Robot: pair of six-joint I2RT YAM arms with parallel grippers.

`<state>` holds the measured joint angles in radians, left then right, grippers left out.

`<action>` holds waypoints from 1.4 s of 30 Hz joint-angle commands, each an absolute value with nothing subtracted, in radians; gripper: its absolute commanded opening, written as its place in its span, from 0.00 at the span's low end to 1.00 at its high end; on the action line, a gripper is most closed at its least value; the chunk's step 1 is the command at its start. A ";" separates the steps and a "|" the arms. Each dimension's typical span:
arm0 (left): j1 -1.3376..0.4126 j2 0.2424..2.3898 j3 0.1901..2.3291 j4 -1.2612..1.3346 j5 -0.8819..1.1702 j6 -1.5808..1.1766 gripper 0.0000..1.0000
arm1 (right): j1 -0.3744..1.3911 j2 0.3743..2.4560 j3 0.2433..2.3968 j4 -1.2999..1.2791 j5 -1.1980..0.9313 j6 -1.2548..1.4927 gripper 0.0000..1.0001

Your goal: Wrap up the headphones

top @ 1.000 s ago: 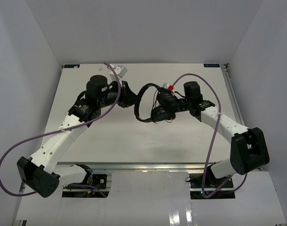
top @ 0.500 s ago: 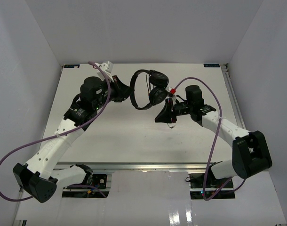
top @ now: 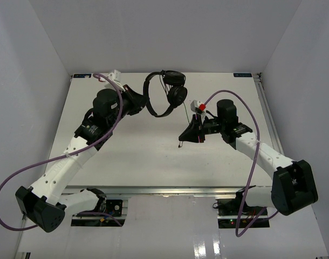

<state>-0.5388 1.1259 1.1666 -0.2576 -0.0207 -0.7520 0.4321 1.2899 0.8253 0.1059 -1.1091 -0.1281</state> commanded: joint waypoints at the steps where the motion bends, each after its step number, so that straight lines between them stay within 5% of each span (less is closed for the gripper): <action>1: -0.542 1.091 1.160 -0.214 -0.058 -0.795 0.00 | 0.443 1.262 0.826 0.113 -1.117 -0.143 0.13; 13: -0.531 1.141 1.158 -0.238 -0.157 -0.923 0.00 | 0.501 1.209 0.854 -0.011 -0.963 -0.234 0.08; 27: -0.514 1.344 1.196 -0.381 -0.250 -0.757 0.00 | 0.671 1.258 1.164 -0.647 -0.485 -0.744 0.08; 42: -0.551 1.510 1.147 -0.448 0.071 -0.452 0.00 | 0.787 1.306 1.266 -0.679 0.160 -1.138 0.08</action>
